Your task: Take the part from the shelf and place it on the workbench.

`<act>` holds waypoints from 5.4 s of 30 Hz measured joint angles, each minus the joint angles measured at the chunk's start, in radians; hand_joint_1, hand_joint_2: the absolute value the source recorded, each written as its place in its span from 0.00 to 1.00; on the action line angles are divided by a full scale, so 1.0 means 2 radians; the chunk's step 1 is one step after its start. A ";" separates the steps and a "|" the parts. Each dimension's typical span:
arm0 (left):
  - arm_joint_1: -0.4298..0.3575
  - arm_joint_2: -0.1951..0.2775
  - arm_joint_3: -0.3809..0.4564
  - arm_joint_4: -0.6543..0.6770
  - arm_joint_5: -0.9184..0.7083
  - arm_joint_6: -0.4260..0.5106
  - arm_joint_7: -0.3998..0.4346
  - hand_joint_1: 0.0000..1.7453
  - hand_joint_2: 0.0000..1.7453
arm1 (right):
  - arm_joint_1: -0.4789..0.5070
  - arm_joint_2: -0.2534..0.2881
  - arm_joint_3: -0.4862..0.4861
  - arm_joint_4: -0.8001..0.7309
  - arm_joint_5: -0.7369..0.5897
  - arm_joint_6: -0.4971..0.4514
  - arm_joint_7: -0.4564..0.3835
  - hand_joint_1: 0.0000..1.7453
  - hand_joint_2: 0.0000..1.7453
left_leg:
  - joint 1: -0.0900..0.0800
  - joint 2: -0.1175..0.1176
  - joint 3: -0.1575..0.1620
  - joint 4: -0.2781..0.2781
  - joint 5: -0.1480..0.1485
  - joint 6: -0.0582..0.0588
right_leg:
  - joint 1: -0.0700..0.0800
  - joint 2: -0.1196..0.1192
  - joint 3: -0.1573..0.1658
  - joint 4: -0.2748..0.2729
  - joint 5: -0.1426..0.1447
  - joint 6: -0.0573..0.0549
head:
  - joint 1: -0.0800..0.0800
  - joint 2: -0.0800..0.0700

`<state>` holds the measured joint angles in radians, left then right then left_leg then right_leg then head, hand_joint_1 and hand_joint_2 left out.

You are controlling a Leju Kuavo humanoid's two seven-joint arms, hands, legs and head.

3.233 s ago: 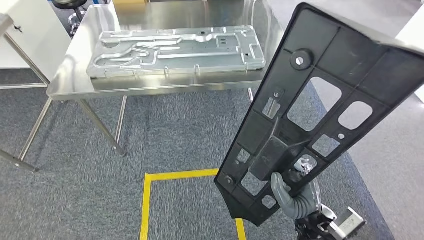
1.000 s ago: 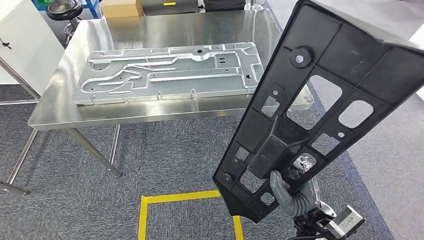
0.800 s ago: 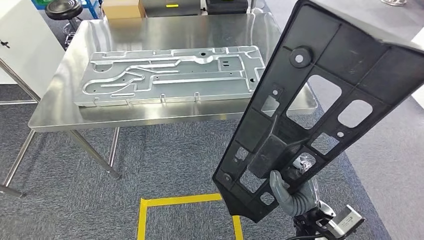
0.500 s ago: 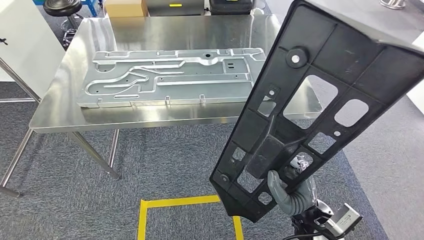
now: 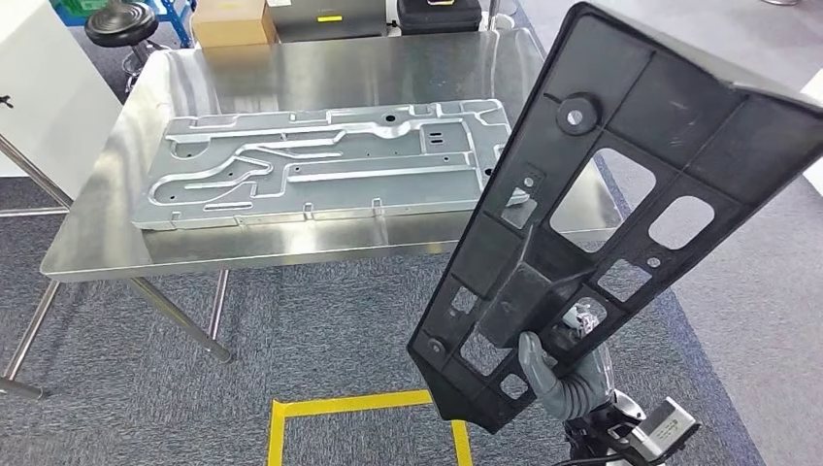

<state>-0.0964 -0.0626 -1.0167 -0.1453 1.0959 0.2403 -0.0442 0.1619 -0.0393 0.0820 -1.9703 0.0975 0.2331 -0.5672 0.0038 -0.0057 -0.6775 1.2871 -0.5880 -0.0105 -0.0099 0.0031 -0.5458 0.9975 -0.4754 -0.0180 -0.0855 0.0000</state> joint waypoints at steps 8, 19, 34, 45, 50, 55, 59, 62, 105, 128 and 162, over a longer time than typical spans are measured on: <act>-0.002 -0.002 -0.003 0.000 -0.004 0.003 0.003 0.00 1.00 | 0.005 -0.001 -0.008 -0.002 -0.008 0.002 -0.005 1.00 1.00 | -0.003 -0.001 0.051 -0.137 0.070 0.016 | 0.003 0.002 0.018 0.001 -0.019 0.017 | 0.000 0.000; -0.003 -0.002 -0.005 0.000 0.002 0.003 0.003 0.00 1.00 | -0.007 -0.005 -0.014 0.006 -0.017 0.005 -0.002 1.00 1.00 | -0.002 -0.002 0.079 -0.143 0.051 0.019 | 0.000 0.000 -0.029 0.028 0.013 0.021 | 0.000 0.000; -0.003 -0.002 -0.007 0.000 0.003 0.000 0.001 0.00 1.00 | -0.010 -0.006 -0.015 0.008 -0.015 0.002 -0.001 1.00 1.00 | -0.001 0.000 0.036 -0.107 0.069 0.002 | 0.001 0.001 0.013 0.001 -0.009 0.005 | 0.000 0.000; -0.003 -0.001 -0.012 0.000 0.003 0.000 0.001 0.00 1.00 | -0.005 -0.005 -0.015 0.005 -0.012 -0.001 -0.001 1.00 1.00 | -0.001 0.000 0.061 -0.143 0.066 0.024 | -0.002 0.000 -0.070 0.145 -0.064 0.028 | 0.000 0.000; -0.003 -0.001 -0.012 0.000 0.005 -0.002 0.001 0.00 1.00 | -0.004 -0.005 -0.015 0.004 -0.011 -0.001 -0.001 1.00 1.00 | -0.002 -0.001 0.075 -0.143 0.052 0.017 | 0.000 -0.001 -0.026 0.019 0.016 0.019 | 0.000 0.000; -0.005 -0.001 -0.012 0.000 0.009 -0.001 0.002 0.00 1.00 | -0.007 -0.006 -0.015 0.005 -0.010 0.001 -0.001 1.00 1.00 | -0.002 0.000 0.076 -0.131 0.038 0.002 | 0.001 0.001 -0.017 0.004 0.013 0.005 | 0.000 0.000; -0.004 -0.001 -0.012 0.000 0.012 0.000 0.002 0.00 1.00 | -0.011 -0.006 -0.015 0.007 -0.010 0.001 -0.001 1.00 1.00 | 0.000 0.000 0.025 -0.030 -0.010 -0.003 | 0.000 -0.001 -0.010 0.001 0.009 -0.003 | 0.000 0.000; -0.004 -0.001 -0.012 0.000 0.012 0.000 0.002 0.00 1.00 | -0.011 -0.006 -0.015 0.007 -0.010 0.001 -0.001 1.00 1.00 | 0.000 0.000 0.014 -0.012 -0.016 -0.004 | 0.000 -0.002 -0.009 0.001 0.008 -0.003 | 0.000 0.000; -0.035 -0.006 -0.044 0.000 -0.014 0.110 -0.135 0.00 1.00 | -0.664 0.045 0.285 0.756 0.696 -0.224 0.332 1.00 1.00 | 0.001 0.000 0.037 -0.145 0.090 0.017 | 0.005 -0.006 -0.046 0.055 -0.012 0.018 | 0.000 0.000; -0.028 -0.005 -0.038 0.000 0.029 0.000 -0.100 0.00 1.00 | -0.665 0.070 0.304 0.820 0.727 -0.222 0.312 1.00 1.00 | 0.005 0.000 0.015 -0.104 0.080 -0.004 | 0.003 0.001 -0.038 0.008 0.031 0.001 | 0.000 0.000; -0.024 -0.004 -0.027 0.000 0.038 -0.019 -0.100 0.00 1.00 | -0.622 0.076 0.298 0.835 0.725 -0.211 0.283 0.00 0.00 | 0.004 -0.001 0.030 -0.129 0.081 0.003 | 0.003 0.002 -0.038 0.014 0.024 0.013 | 0.000 0.000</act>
<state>-0.1448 -0.0711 -1.0714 -0.1453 1.1711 0.2018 -0.2439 -1.0824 0.1122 0.6771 -0.3010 1.5481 -0.1893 -0.0014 0.0109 -0.0076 -0.6173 1.0295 -0.4264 -0.0040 -0.0041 0.0080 -0.6214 1.0245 -0.4270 0.0079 -0.0851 0.0000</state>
